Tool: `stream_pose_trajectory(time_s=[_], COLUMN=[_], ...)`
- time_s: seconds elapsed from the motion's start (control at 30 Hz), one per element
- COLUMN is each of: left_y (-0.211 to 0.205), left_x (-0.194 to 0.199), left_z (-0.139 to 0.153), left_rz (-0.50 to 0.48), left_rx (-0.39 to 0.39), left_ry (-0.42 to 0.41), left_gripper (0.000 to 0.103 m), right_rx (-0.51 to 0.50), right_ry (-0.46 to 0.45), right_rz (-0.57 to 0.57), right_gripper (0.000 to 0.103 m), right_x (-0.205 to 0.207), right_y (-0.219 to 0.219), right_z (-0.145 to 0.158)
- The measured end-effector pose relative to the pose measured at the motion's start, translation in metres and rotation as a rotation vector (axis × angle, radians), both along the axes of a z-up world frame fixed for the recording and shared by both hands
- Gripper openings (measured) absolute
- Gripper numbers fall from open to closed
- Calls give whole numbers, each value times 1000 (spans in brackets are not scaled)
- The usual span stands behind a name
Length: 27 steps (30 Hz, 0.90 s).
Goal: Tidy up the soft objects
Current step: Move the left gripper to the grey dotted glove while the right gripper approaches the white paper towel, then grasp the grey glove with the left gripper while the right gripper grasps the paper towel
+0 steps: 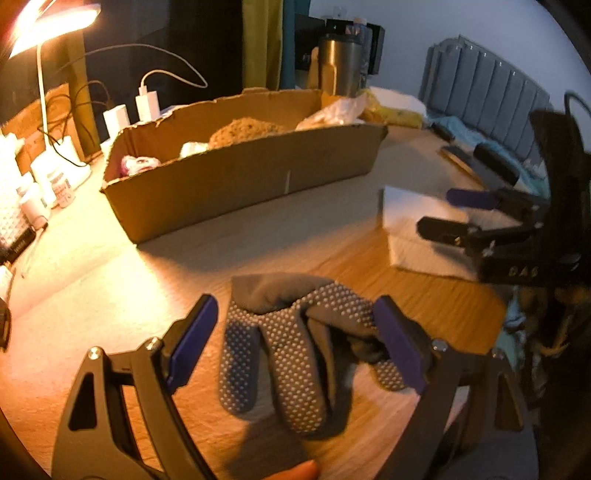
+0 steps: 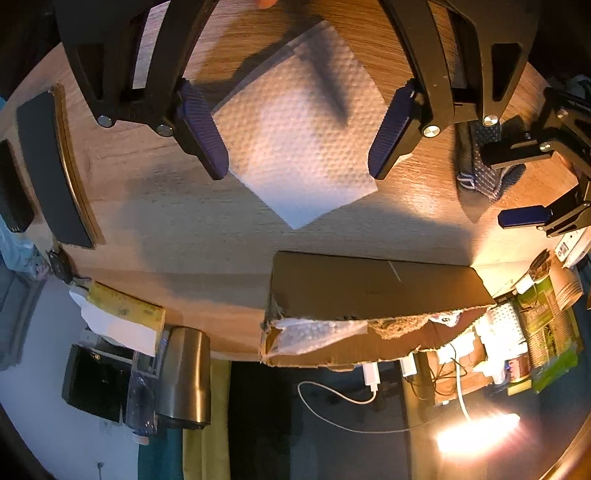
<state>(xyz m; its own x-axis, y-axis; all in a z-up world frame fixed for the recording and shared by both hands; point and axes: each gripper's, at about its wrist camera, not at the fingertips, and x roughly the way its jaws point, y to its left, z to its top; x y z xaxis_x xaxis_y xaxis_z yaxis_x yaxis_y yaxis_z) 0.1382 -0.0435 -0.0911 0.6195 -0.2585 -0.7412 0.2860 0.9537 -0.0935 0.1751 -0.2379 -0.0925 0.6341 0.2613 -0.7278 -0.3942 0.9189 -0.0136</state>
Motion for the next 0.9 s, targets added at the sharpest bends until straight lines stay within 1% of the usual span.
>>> stream_pose_trajectory(time_s=[0.07, 0.13, 0.27, 0.37, 0.47, 0.63, 0.67, 0.73, 0.77, 0.8, 0.83, 0.87, 0.9], left_y=[-3, -3, -6, -11, -17, -19, -21, -25, -27, -28, -29, -29, -29], left_x=[0, 0, 1, 3, 4, 3, 2, -2, -4, -6, -7, -7, -8], left_z=[-4, -5, -6, -10, -11, -11, -11, -11, -10, -10, -9, -9, -9], left_rz=[5, 3, -5, -36, -51, -65, -75, -89, -99, -111, -115, -121, -126], left_rx=[35, 35, 54, 76, 98, 97, 102, 119, 124, 126, 123, 118, 108], left_ry=[-4, -3, -4, 14, 11, 9, 2, -15, -25, -33, -38, -39, -40], left_gripper=[88, 88, 88, 88, 88, 86, 84, 74, 71, 63, 55, 53, 47], right_rx=[-12, -23, -65, -66, -61, -62, -59, -58, -56, -53, -50, -47, -42], right_ry=[14, 22, 5, -5, -24, -41, -40, -44, -45, -49, -52, -53, -58], right_rz=[-2, -2, -2, -6, -17, -23, -25, -19, -11, 2, 12, 17, 27], right_gripper=[81, 81, 82, 83, 83, 83, 82, 80, 76, 71, 70, 66, 63], right_x=[1, 1, -2, -2, -4, -7, -7, -7, -8, -10, -11, -13, -14], right_y=[1, 2, 8, 9, 10, 11, 11, 12, 13, 14, 15, 16, 16], right_z=[-3, -7, -9, -11, -12, -13, -12, -12, -12, -12, -11, -12, -11])
